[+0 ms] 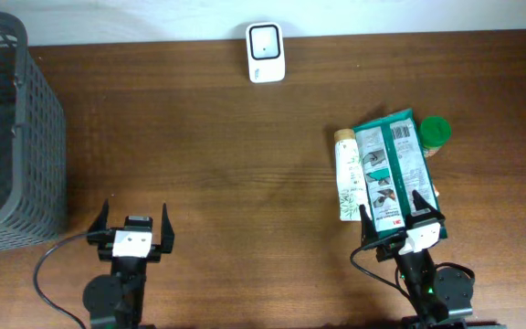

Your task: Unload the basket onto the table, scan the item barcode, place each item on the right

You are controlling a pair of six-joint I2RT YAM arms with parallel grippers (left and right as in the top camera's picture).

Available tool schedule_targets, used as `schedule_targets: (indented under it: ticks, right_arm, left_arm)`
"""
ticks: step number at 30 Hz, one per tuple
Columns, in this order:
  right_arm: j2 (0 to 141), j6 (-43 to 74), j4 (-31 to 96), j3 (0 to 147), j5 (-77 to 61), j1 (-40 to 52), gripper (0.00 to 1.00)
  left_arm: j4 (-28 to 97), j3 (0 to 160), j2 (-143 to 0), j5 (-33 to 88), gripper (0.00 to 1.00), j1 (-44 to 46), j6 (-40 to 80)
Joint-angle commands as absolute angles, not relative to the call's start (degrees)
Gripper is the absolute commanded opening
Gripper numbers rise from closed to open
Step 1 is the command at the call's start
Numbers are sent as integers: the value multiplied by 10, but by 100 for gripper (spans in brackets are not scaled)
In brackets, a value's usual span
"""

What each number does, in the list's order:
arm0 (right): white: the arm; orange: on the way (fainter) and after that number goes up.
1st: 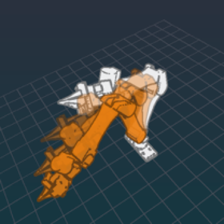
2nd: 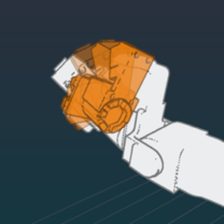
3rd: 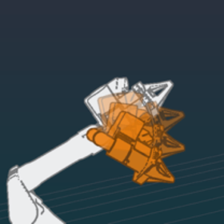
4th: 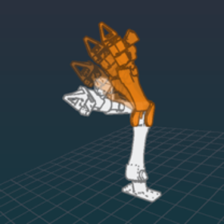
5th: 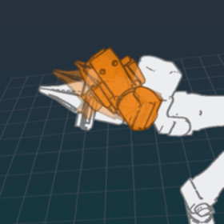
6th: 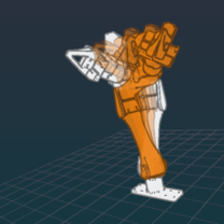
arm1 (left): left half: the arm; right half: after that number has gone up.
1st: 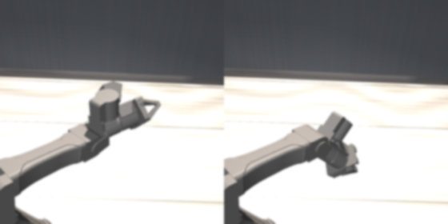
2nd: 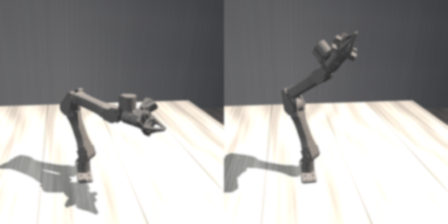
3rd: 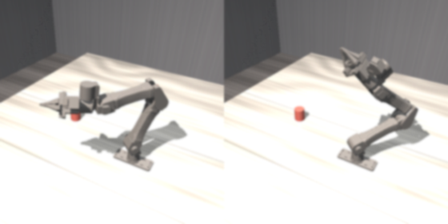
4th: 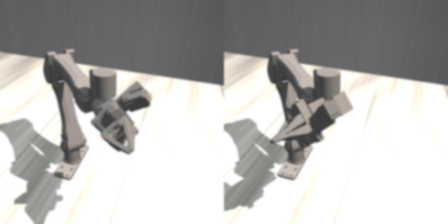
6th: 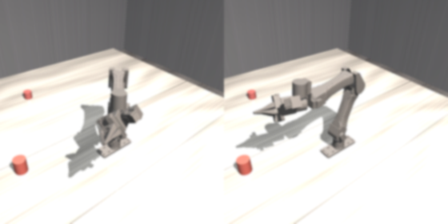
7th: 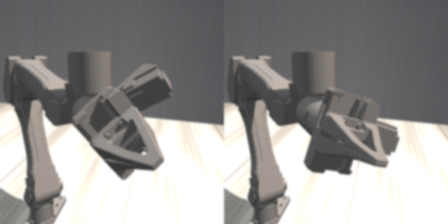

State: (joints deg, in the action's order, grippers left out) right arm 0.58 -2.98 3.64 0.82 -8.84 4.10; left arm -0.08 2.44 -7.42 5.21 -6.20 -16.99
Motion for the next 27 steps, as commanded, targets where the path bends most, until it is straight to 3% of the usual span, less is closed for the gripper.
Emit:
schedule_targets:
  ticks: [1, 27]
  right_arm:
    - [2, -25, 37, 3, -85, 45, 98]
    - [2, -25, 37, 3, -85, 45, 98]
  left_arm:
    - [34, 5, -20, 15, 99, -52, -179]
    - [46, 6, -3, 17, 99, -50, -176]
